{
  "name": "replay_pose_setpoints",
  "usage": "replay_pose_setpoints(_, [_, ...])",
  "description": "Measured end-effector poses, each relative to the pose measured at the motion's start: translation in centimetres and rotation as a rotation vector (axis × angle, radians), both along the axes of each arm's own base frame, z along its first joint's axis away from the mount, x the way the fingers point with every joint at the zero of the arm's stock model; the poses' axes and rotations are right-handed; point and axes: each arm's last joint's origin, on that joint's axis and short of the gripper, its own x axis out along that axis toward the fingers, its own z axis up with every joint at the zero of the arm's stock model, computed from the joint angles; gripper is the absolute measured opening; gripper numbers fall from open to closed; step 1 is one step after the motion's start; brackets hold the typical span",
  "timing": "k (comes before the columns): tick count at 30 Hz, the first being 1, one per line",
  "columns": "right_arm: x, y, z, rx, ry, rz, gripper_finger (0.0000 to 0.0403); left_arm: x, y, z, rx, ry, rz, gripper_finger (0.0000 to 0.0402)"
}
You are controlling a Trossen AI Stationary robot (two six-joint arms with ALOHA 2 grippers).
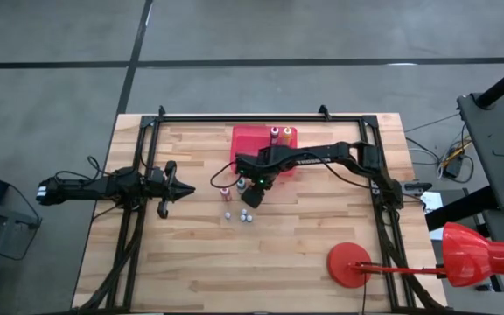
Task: Pick & Place food coloring
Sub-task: Put the small red food coloring bottle into the pink bin
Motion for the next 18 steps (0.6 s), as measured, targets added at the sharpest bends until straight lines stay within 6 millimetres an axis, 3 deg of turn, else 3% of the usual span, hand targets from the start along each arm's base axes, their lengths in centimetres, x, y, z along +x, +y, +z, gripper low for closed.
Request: replay_pose_setpoints(18, [-0.06,0.01,-0.09,0.001,0.005,0.000,0.0169,0.00,0.00,0.00,0.000,0.000,0.000,0.0000])
